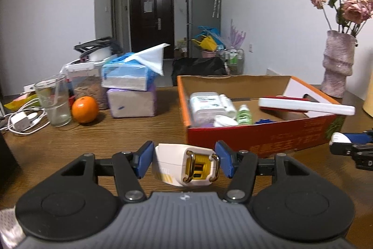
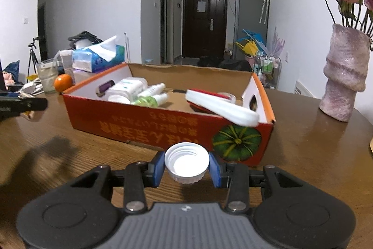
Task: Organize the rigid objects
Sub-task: 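Carry the white cap and plug adapter over the cardboard box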
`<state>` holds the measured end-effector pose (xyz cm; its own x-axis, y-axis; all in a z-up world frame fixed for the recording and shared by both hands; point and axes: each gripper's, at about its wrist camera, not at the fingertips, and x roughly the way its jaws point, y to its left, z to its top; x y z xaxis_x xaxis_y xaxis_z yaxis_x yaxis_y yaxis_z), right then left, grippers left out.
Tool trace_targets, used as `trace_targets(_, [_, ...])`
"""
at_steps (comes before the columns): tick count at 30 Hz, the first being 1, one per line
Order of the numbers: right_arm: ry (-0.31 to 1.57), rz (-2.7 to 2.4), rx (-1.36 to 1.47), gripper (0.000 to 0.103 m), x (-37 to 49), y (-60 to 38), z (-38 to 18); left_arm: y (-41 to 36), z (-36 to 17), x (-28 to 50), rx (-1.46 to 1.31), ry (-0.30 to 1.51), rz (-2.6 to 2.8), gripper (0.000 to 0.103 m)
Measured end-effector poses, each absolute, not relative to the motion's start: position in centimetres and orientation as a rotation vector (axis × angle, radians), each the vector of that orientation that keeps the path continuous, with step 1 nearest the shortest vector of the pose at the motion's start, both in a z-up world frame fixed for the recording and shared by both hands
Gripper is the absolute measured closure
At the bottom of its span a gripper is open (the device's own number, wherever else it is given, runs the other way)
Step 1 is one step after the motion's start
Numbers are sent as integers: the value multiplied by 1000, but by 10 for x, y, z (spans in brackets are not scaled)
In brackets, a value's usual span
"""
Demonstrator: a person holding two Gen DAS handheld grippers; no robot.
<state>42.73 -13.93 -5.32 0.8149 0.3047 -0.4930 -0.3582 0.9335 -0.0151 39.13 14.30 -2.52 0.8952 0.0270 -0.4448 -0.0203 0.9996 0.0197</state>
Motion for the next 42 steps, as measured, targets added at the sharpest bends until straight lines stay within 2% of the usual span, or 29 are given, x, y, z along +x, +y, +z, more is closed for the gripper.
trace_targets(23, [401,360,-86,64,431,-120,-18,96,-2,406,-8,396,-55,43])
trace_targets(42, [375,285,-71,64,470,-118,-1,66,13,449,-24,344,-53,43])
